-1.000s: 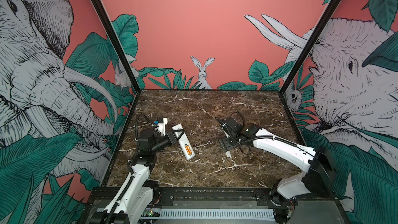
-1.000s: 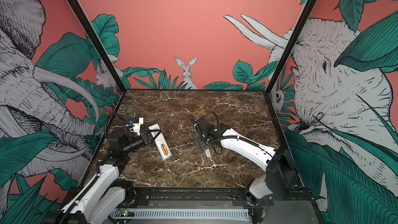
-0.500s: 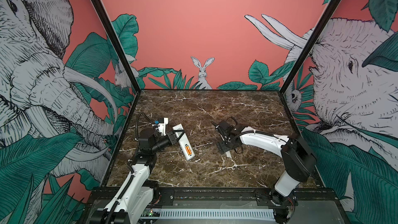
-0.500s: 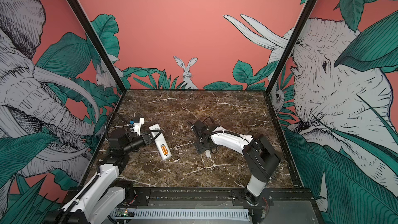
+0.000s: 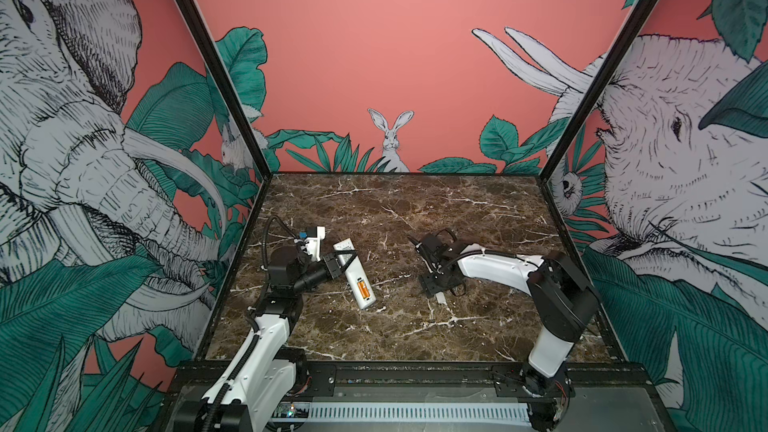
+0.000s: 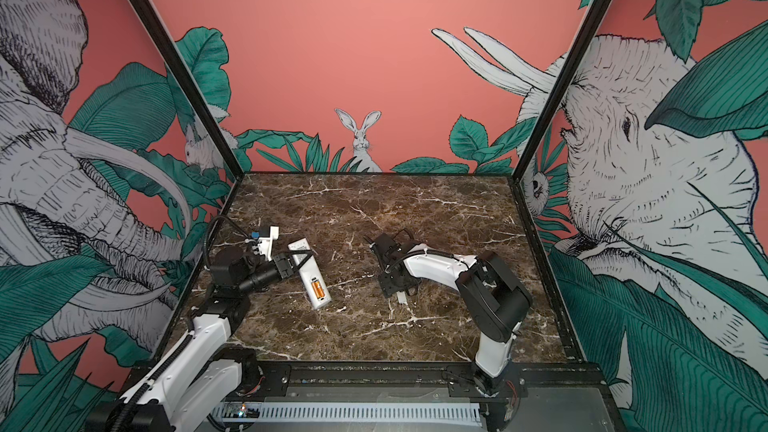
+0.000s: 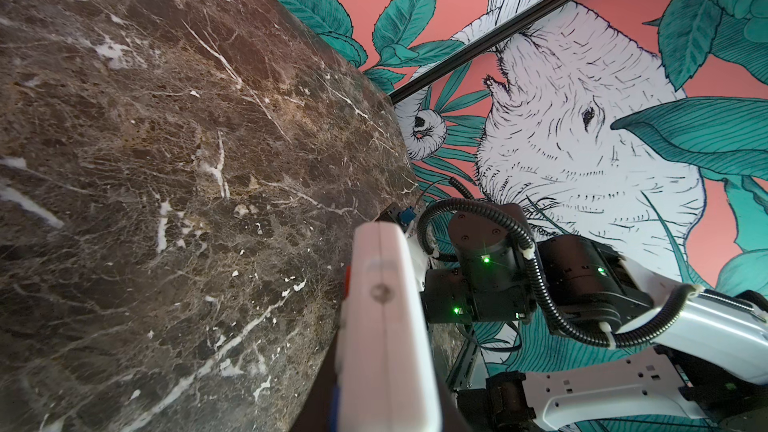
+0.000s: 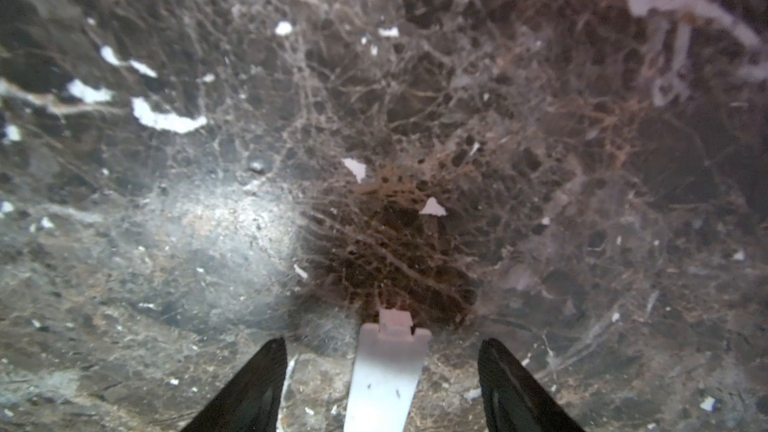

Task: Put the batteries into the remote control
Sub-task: 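Lower the right gripper onto the white battery cover and close on it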

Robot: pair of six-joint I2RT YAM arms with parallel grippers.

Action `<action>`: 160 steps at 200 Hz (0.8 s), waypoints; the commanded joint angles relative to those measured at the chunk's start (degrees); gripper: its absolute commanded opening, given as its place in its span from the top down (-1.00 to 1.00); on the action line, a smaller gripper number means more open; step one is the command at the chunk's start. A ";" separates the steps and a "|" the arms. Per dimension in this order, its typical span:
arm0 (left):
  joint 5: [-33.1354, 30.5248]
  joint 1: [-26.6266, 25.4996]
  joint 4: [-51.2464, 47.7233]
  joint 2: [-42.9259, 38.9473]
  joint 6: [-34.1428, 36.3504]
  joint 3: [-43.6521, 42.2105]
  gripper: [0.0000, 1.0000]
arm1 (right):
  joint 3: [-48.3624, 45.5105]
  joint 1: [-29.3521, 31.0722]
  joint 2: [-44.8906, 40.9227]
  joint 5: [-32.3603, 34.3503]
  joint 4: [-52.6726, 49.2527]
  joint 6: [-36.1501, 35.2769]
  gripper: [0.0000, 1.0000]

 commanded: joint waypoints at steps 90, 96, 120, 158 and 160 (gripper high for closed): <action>1.17 -0.24 3.06 0.31 0.54 -0.22 1.00 | -0.13 -1.31 2.46 -1.36 1.40 0.47 -0.07; 1.20 -0.22 3.09 0.36 0.55 -0.14 1.00 | -0.23 -1.34 2.57 -1.45 1.45 0.48 -0.05; 1.13 -0.18 3.04 0.31 0.40 -0.13 1.00 | -0.62 -1.41 2.59 -1.62 1.76 0.55 0.05; 1.12 -0.19 2.86 0.02 0.52 -0.21 1.00 | -0.75 -1.43 2.67 -1.52 1.58 0.51 0.21; 1.12 -0.08 2.87 0.03 0.50 -0.26 1.00 | -0.80 -1.43 2.68 -1.49 1.54 0.51 0.21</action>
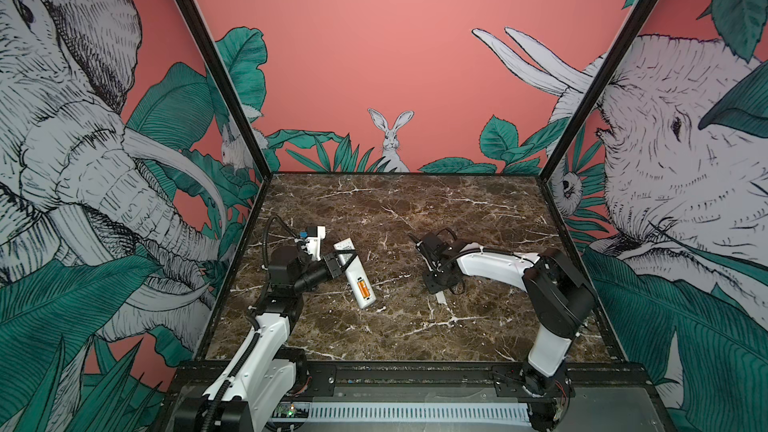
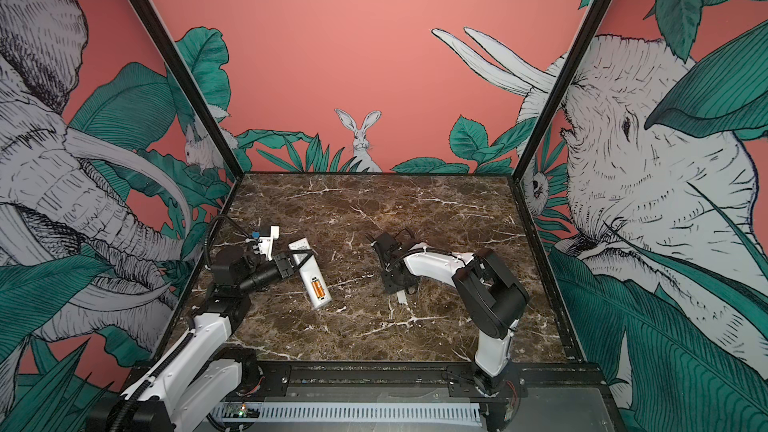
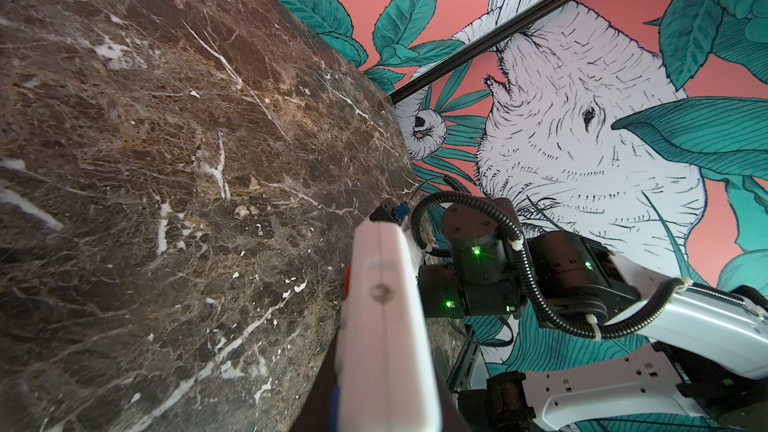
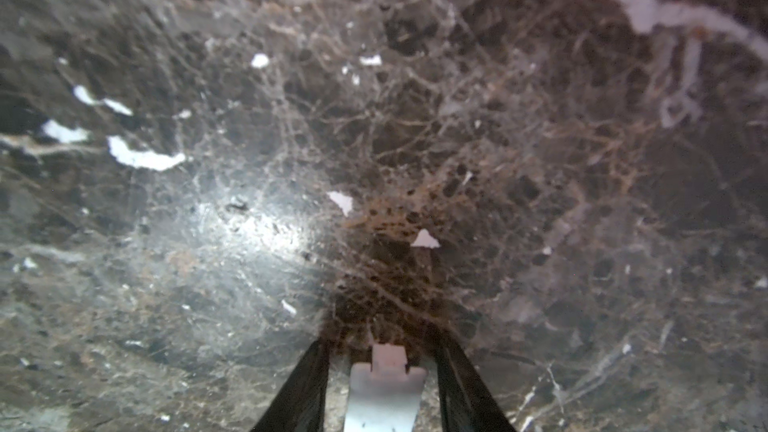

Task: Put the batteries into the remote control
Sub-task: 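Lower the right gripper onto the white battery cover and close on it, then lift the battery cover and carry it toward the remote's compartment with the right gripper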

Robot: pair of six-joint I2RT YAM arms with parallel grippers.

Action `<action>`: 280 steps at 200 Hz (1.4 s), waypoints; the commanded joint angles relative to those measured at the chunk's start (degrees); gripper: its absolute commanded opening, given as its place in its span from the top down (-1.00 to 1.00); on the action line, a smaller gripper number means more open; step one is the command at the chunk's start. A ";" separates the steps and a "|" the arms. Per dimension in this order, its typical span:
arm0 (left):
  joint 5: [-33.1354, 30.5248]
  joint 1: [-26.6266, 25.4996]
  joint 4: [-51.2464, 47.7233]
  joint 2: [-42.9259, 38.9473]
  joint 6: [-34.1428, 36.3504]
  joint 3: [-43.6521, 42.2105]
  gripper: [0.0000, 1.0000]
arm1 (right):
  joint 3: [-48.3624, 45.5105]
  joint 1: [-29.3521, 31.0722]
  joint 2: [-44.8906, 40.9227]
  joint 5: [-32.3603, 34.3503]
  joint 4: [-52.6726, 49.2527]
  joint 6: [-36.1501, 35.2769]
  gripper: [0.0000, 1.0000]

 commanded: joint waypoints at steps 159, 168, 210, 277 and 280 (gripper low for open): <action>0.78 -0.21 2.19 -0.80 0.00 -0.11 1.00 | -1.58 -0.19 -4.11 -0.97 0.76 -0.34 0.67; 0.68 -0.19 2.36 -0.82 -0.21 -0.07 1.00 | -1.70 -0.12 -5.25 -1.16 1.25 -0.37 0.68; 0.31 -0.24 3.39 -0.34 -1.04 -0.16 1.00 | -1.73 1.46 -10.67 -0.63 3.56 -0.87 0.73; -0.30 -0.20 4.78 -0.12 -2.45 -0.11 1.00 | 0.47 7.78 -19.48 4.94 6.45 -1.31 0.74; -0.31 -0.19 4.86 -0.04 -2.52 -0.12 1.00 | 0.64 8.07 -19.71 5.02 6.66 -1.30 0.73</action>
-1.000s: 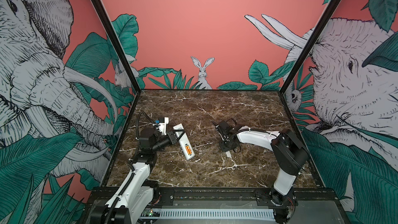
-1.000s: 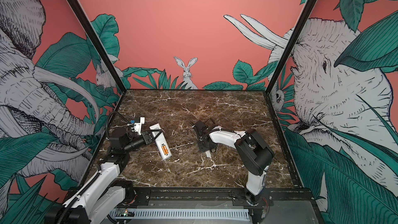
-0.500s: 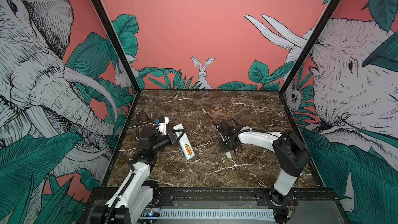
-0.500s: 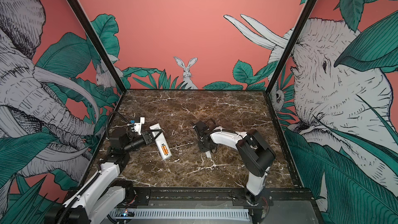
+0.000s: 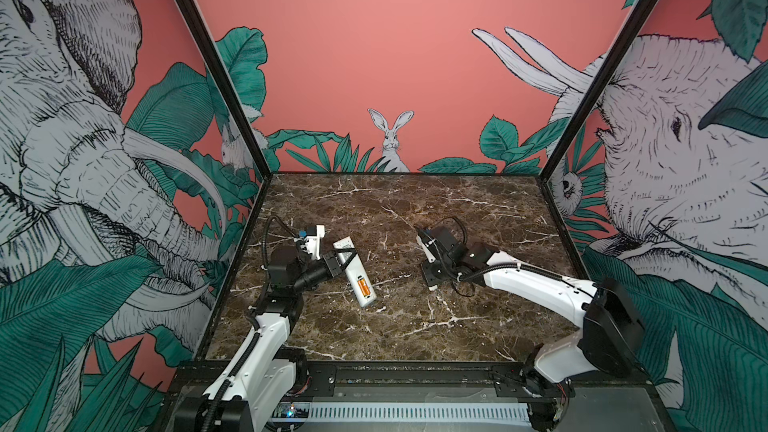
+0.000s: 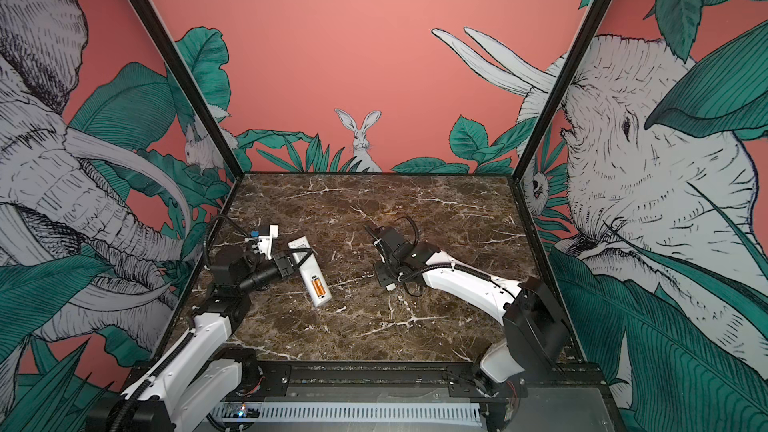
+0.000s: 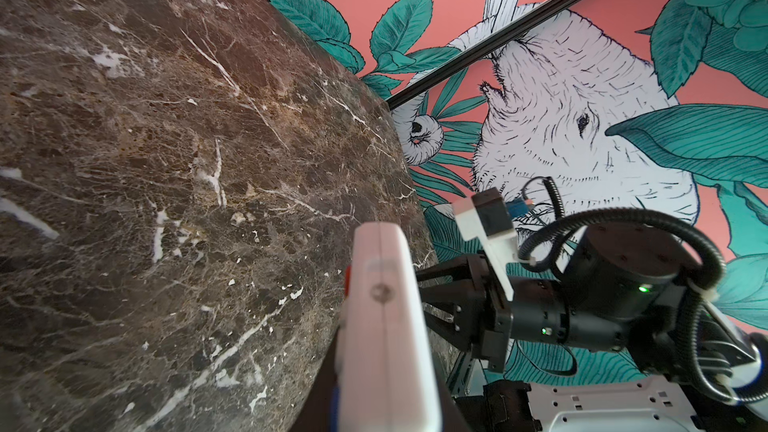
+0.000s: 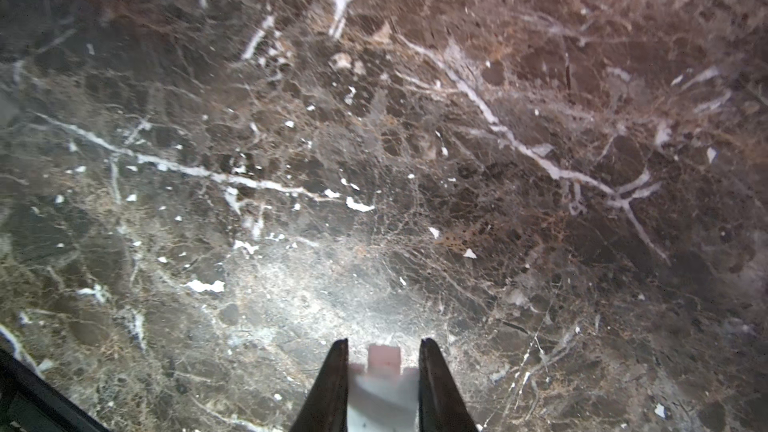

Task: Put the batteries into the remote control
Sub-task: 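Lift the battery cover and carry it toward the remote's compartment with the right gripper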

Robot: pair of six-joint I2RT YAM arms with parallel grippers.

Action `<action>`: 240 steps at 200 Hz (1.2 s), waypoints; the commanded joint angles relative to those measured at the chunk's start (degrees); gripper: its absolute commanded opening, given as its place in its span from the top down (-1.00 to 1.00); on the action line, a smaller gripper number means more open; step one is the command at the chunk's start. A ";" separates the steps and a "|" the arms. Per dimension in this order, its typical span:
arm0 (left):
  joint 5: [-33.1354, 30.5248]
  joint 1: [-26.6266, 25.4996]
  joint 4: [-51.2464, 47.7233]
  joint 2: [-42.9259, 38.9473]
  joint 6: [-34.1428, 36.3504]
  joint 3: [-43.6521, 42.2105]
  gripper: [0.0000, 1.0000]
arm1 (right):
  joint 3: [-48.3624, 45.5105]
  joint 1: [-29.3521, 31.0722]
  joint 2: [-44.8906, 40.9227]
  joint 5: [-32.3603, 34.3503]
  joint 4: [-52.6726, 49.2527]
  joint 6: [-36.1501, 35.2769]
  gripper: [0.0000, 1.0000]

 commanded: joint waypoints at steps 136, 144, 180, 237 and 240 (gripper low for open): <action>-0.40 -0.19 4.41 0.08 -2.54 0.39 1.00 | 7.89 12.85 -3.26 6.33 10.10 -0.53 0.73; -0.55 -0.19 4.57 0.16 -2.71 0.35 1.00 | 8.11 13.54 -3.04 6.50 10.77 -0.59 0.74; -0.31 -0.27 4.81 0.16 -3.13 0.50 1.00 | 8.38 15.64 -2.05 7.67 14.93 -1.47 0.75; -0.04 -0.19 5.39 0.12 -3.06 0.33 1.00 | 10.33 17.12 0.23 8.09 16.82 -1.77 0.77; 0.04 -0.17 5.57 0.12 -3.16 0.29 1.00 | 10.31 17.21 0.31 8.25 16.89 -1.78 0.77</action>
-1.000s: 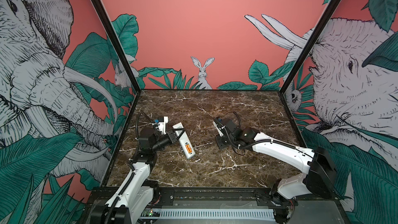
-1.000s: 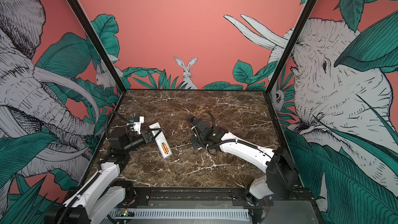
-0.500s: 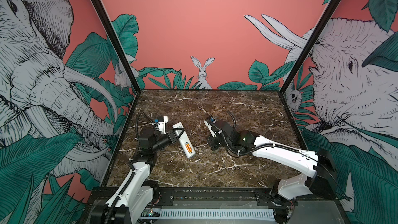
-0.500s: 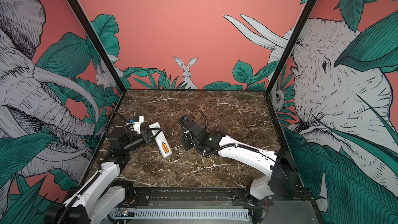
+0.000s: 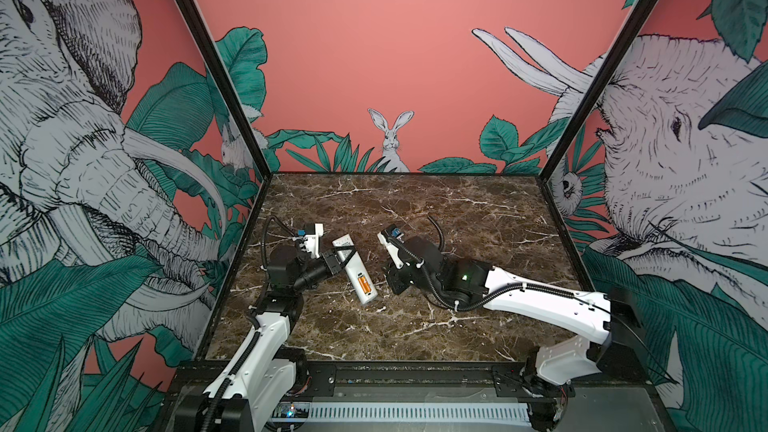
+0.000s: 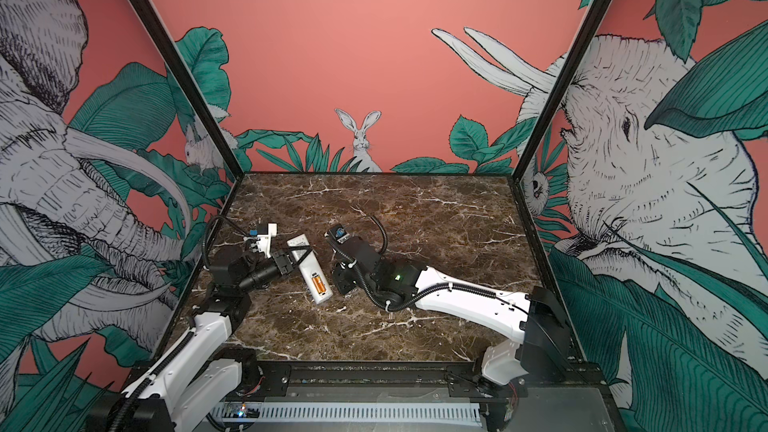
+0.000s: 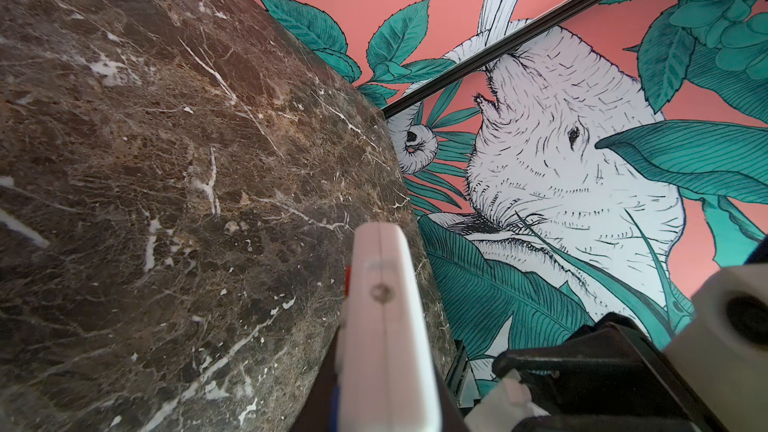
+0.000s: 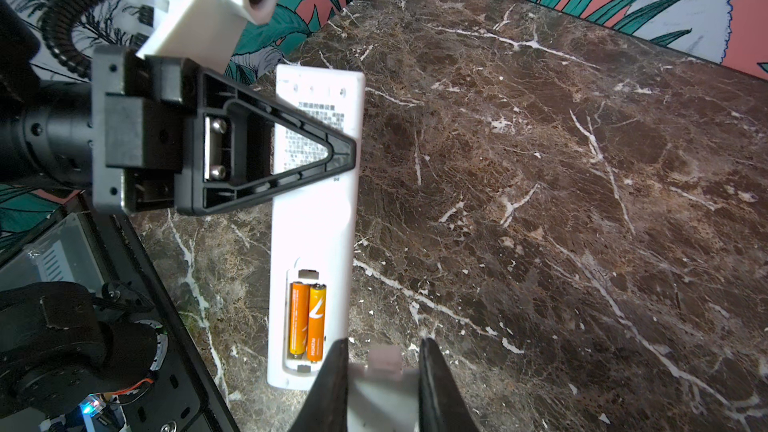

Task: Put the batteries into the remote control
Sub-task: 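Lift the battery cover and carry it toward the remote's compartment with the right gripper, then lower the battery cover onto the compartment over the orange batteries with the right gripper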

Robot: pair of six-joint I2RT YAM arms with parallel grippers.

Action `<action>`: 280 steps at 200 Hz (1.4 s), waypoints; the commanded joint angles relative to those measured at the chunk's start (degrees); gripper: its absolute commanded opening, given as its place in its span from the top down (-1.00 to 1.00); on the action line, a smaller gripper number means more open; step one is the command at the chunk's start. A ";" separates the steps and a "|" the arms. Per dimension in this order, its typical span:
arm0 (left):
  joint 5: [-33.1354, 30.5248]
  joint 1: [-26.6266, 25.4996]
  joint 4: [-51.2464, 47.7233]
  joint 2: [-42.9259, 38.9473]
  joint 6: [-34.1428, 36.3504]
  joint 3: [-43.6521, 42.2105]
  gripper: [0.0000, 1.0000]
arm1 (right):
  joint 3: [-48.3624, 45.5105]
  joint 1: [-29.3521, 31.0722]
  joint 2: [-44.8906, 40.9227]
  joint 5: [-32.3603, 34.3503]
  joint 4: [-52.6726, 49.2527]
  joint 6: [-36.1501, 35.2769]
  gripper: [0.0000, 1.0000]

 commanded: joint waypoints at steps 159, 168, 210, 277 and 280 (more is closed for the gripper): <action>0.69 -0.19 4.03 -1.72 -1.52 0.65 1.00 | 2.25 3.08 3.45 1.66 10.06 -0.57 0.80; 0.75 -0.18 4.03 -1.76 -1.50 0.62 1.00 | 2.25 3.12 3.53 1.75 10.06 -0.57 0.80; 0.91 -0.20 4.18 -1.85 -1.69 0.65 1.00 | 2.07 3.26 3.62 1.83 10.51 -0.52 0.81; 0.72 -0.21 4.47 -2.05 -1.97 0.51 1.00 | 1.06 3.61 3.53 1.80 12.76 -0.58 0.83; 0.74 -0.13 4.43 -2.06 -1.98 0.55 1.00 | 0.96 3.69 3.53 1.77 12.89 -0.62 0.83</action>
